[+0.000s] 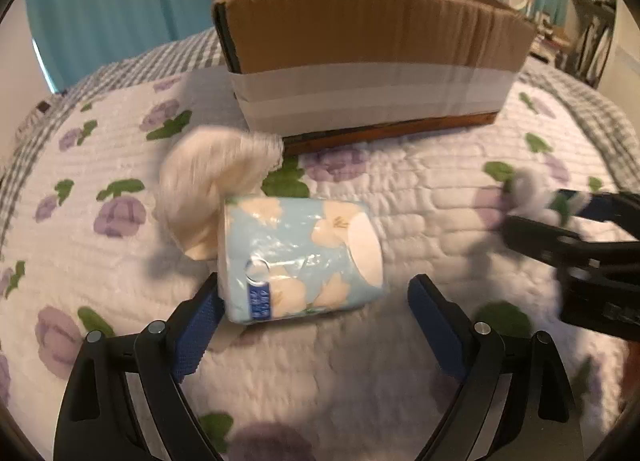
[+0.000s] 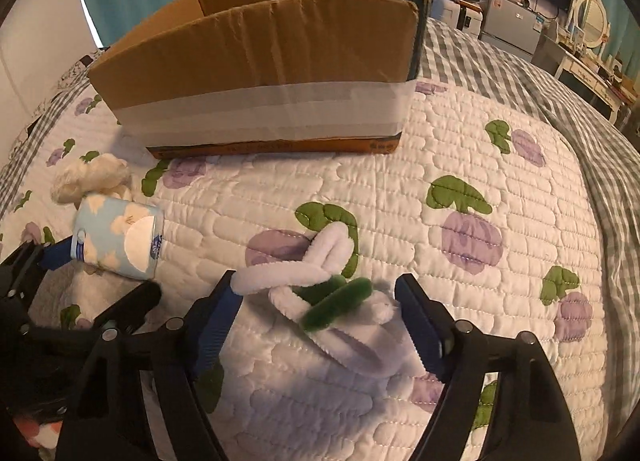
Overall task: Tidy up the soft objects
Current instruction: 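Grasp the blue floral tissue pack with the left tool while the right tool grasps the plush toy, then carry the tissue pack and plush toy into the box and release them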
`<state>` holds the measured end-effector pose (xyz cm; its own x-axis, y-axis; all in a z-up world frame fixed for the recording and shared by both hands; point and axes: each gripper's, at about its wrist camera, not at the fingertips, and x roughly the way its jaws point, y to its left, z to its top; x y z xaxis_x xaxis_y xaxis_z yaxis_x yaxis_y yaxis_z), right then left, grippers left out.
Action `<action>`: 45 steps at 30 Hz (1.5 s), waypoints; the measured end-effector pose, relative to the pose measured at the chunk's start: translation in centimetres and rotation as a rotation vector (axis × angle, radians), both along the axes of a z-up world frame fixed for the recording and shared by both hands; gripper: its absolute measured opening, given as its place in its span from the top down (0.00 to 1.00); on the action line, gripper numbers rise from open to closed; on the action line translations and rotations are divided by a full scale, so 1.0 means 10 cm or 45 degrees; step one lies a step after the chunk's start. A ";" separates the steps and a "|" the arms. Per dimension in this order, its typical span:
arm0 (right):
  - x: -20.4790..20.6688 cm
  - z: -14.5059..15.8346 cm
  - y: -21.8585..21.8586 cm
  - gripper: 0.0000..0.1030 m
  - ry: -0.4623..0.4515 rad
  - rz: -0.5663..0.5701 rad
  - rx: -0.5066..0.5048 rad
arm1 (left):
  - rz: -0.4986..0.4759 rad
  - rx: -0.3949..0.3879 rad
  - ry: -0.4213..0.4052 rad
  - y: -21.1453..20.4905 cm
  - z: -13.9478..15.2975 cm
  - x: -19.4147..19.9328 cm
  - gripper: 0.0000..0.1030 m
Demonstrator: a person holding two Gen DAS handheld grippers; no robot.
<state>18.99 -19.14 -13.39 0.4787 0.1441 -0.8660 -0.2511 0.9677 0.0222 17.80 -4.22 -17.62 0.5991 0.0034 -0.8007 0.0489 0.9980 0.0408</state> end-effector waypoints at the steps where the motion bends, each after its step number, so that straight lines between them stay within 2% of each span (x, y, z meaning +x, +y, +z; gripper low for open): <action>1: -0.01 0.01 -0.01 0.26 -0.003 -0.002 0.000 | 0.007 0.010 0.002 0.00 -0.01 0.02 0.12; 4: -0.03 0.02 -0.03 0.28 -0.013 -0.008 0.011 | 0.016 -0.002 -0.001 0.04 -0.05 0.04 0.12; 6: -0.05 0.04 -0.05 0.30 -0.018 -0.009 0.018 | 0.025 -0.014 -0.008 0.09 -0.04 0.02 0.25; 8: -0.08 0.05 -0.06 0.32 -0.027 -0.007 0.025 | 0.023 -0.011 -0.009 0.14 -0.03 -0.02 0.31; 12: -0.18 0.10 -0.08 0.41 -0.028 0.014 0.069 | 0.001 -0.079 0.002 0.22 0.06 -0.09 0.33; 17: -0.33 0.31 -0.03 0.46 -0.083 0.036 0.086 | -0.026 -0.167 -0.001 0.30 0.27 -0.30 0.33; 22: -0.51 0.59 0.01 0.47 -0.144 0.048 0.115 | -0.070 -0.235 -0.043 0.34 0.57 -0.53 0.33; 32: -0.88 1.25 0.05 0.50 -0.277 0.061 0.123 | -0.152 -0.299 -0.155 0.39 1.25 -0.85 0.33; 38: -0.97 1.73 0.06 0.50 -0.388 0.075 0.136 | -0.214 -0.359 -0.256 0.44 1.83 -0.78 0.33; 45: -0.77 2.20 0.11 0.50 -0.491 0.104 0.163 | -0.246 -0.350 -0.347 0.42 2.26 -0.52 0.33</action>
<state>11.28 -18.07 8.64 0.7472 0.2903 -0.5979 -0.3407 0.9397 0.0304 12.62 -0.06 4.97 0.7575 -0.3211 -0.5684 0.2602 0.9470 -0.1883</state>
